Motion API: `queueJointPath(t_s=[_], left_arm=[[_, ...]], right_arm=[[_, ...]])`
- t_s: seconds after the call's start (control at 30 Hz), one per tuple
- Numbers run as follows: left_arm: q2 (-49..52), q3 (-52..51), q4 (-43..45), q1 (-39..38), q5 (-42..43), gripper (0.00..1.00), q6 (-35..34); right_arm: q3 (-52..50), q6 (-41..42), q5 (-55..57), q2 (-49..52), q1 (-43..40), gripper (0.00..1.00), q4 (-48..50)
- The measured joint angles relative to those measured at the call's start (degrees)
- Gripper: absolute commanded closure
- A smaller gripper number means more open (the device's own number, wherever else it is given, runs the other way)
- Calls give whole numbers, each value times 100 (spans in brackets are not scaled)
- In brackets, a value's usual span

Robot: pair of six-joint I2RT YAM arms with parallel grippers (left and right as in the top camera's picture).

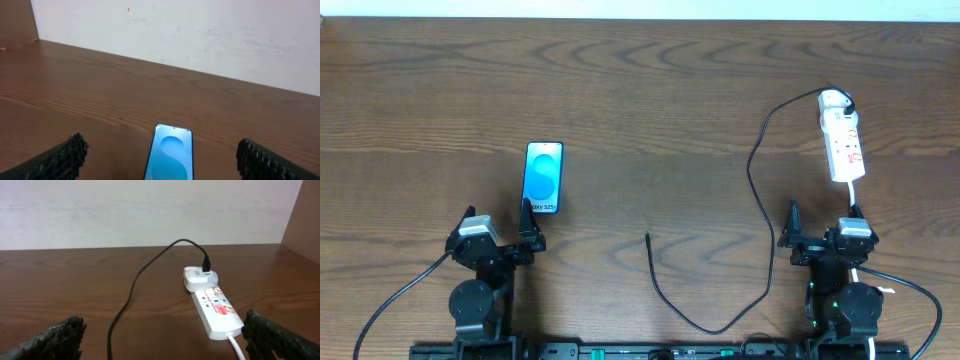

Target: Plug charger to phone and switch on socket

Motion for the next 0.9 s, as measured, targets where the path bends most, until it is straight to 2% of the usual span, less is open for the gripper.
queueJointPath(t_s=[0.47,0.9], left_arm=[[166,107,-181,0,4,2,181],[1464,960,-289,0,44,2,487]], right_arm=[[0,0,0,0,0,1,0],[0,0,0,-2,0,1,0]])
